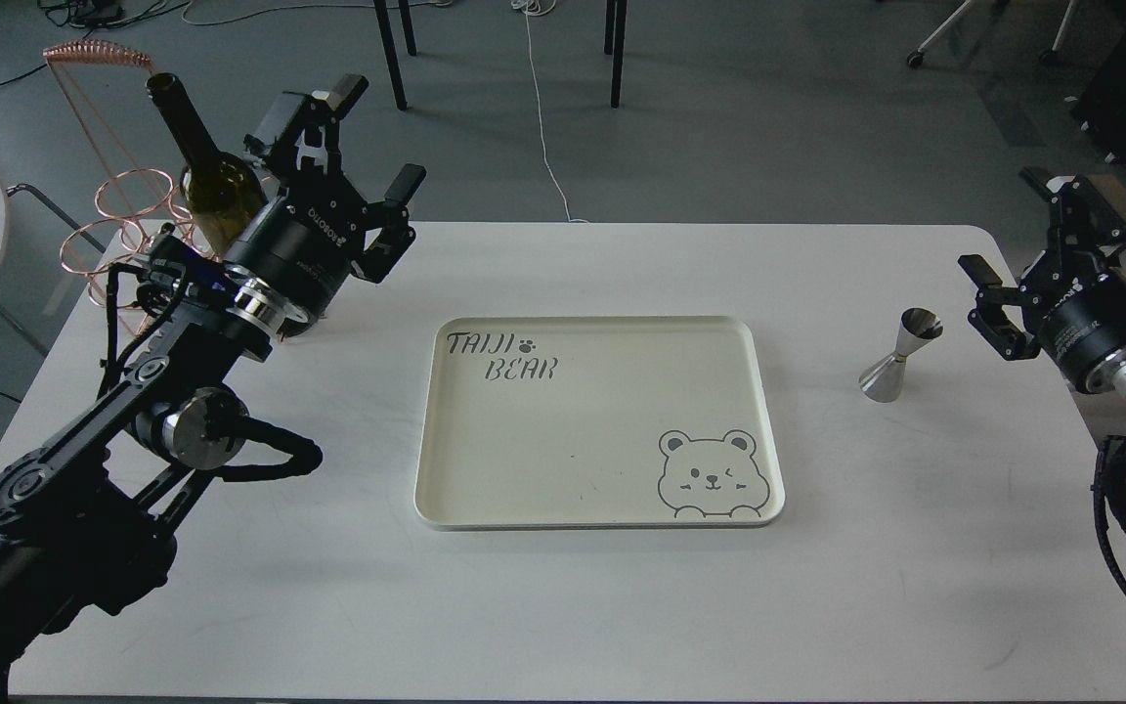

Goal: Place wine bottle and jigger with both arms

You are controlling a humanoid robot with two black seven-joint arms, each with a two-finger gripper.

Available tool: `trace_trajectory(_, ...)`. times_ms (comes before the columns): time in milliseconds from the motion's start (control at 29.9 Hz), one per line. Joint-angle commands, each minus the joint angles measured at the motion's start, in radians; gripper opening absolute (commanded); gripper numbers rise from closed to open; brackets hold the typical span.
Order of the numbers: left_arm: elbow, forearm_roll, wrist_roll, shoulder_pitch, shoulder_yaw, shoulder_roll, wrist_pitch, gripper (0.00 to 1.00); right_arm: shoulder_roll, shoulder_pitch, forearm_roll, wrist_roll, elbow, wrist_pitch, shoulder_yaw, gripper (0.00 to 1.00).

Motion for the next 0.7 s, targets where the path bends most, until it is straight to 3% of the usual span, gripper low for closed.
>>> trace_trajectory(0, 0.003, 0.002, -0.007, 0.016, -0.014, -0.012, 0.002, 0.98, 0.022, 0.003, 0.000, 0.000, 0.001, -0.002, -0.001, 0.99)
trace_trajectory(367, 0.003, -0.010, -0.038, 0.037, -0.015, -0.021, -0.020, 0.98, -0.012, 0.003, -0.012, 0.000, 0.014, 0.006, 0.060, 0.99)
trace_trajectory(501, 0.001, -0.010, -0.038, 0.059, -0.012, -0.047, -0.066, 0.98, -0.009, 0.003, -0.012, 0.000, 0.003, 0.008, 0.074, 0.99)
trace_trajectory(668, 0.001, -0.009, -0.036, 0.060, 0.002, -0.064, -0.061, 0.98, -0.015, -0.006, -0.012, 0.000, 0.012, 0.008, 0.074, 0.99)
